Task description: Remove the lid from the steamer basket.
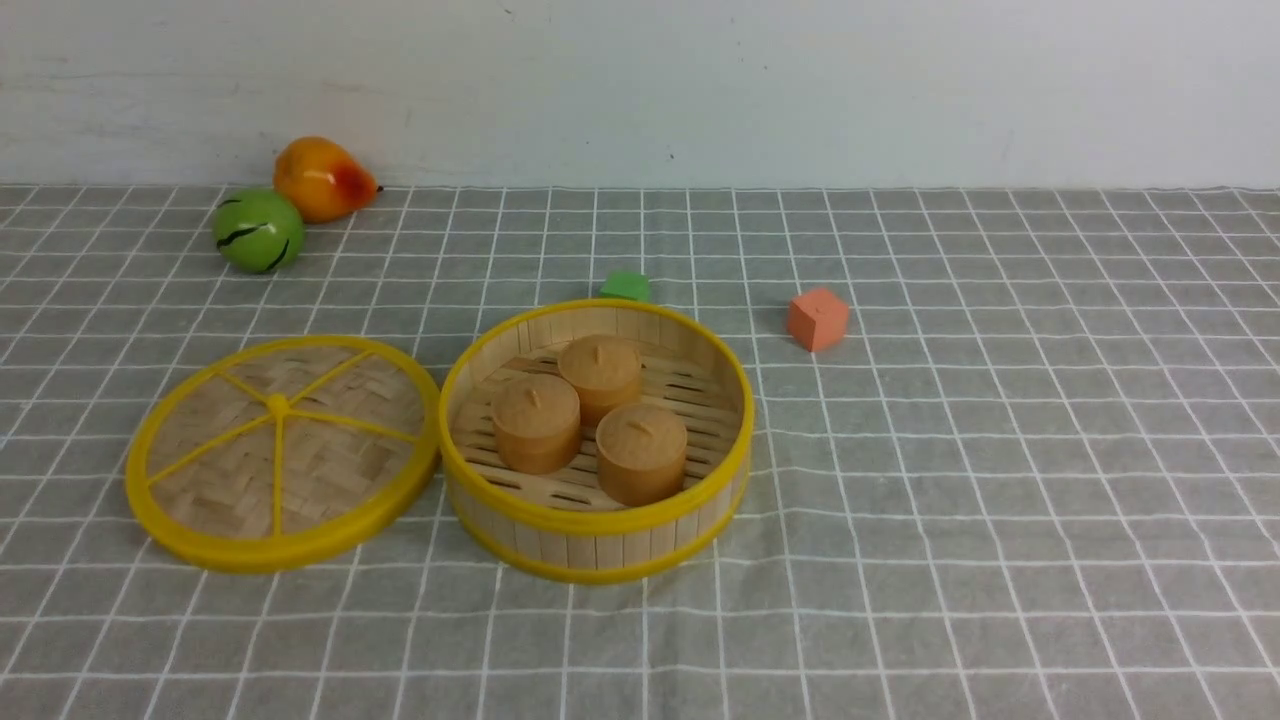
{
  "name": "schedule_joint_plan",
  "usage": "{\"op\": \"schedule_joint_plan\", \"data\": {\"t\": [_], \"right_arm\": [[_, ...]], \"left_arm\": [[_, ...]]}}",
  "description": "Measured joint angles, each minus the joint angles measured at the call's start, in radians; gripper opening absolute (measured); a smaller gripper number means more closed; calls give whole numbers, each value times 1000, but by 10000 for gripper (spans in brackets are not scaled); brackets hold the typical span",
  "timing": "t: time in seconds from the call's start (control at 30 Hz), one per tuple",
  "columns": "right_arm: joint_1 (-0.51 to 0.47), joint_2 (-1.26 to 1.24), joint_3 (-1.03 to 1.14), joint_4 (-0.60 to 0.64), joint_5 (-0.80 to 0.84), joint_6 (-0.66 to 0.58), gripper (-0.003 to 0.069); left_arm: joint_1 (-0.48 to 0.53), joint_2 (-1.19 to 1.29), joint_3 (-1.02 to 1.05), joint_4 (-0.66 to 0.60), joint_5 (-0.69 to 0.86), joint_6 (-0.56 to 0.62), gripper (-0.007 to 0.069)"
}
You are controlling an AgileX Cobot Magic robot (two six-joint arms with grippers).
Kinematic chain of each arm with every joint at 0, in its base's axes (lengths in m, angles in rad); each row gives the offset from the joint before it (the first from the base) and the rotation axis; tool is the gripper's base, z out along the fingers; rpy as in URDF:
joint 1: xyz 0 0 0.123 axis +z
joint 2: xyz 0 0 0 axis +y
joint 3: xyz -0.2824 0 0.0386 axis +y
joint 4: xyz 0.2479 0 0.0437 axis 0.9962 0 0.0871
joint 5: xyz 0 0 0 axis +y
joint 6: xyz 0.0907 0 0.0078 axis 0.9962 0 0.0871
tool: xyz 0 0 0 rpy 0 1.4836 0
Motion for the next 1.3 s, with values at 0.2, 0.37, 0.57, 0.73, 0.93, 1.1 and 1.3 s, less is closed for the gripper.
{"op": "schedule_joint_plan", "data": {"t": [0.2, 0.37, 0.57, 0.73, 0.93, 1.1, 1.3], "right_arm": [[0, 0, 0, 0, 0, 0, 242], [0, 0, 0, 0, 0, 0, 242], [0, 0, 0, 0, 0, 0, 242], [0, 0, 0, 0, 0, 0, 242], [0, 0, 0, 0, 0, 0, 242], [0, 0, 0, 0, 0, 0, 242], [0, 0, 0, 0, 0, 0, 242]], "left_arm": [[0, -266, 339, 9, -13, 1, -13], [0, -369, 538, 34, -14, -11, -13], [0, -406, 617, 74, -185, -187, -13], [0, -407, 617, 265, -248, -288, -13], [0, -407, 617, 592, -262, -518, -13], [0, -407, 617, 836, -265, -638, -13], [0, -407, 617, 1053, -279, -670, -13]]}}
